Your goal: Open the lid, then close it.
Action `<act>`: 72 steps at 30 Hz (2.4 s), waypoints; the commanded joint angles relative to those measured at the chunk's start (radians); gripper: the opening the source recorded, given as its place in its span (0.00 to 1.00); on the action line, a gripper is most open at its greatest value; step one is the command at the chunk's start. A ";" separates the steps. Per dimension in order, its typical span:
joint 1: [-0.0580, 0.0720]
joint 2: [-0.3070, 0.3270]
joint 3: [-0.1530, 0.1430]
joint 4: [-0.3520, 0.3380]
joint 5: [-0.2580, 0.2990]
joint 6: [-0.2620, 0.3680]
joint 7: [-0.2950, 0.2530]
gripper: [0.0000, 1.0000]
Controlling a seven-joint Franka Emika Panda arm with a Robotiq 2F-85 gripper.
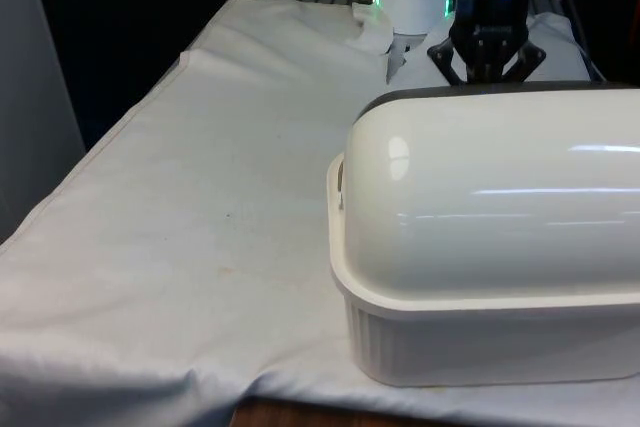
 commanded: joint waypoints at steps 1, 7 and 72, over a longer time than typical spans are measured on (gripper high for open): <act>0.003 -0.012 -0.002 -0.004 -0.006 0.000 0.003 0.00; 0.005 -0.032 -0.002 -0.009 -0.011 0.007 0.004 0.00; -0.001 0.022 -0.003 0.176 -0.016 0.164 0.001 0.00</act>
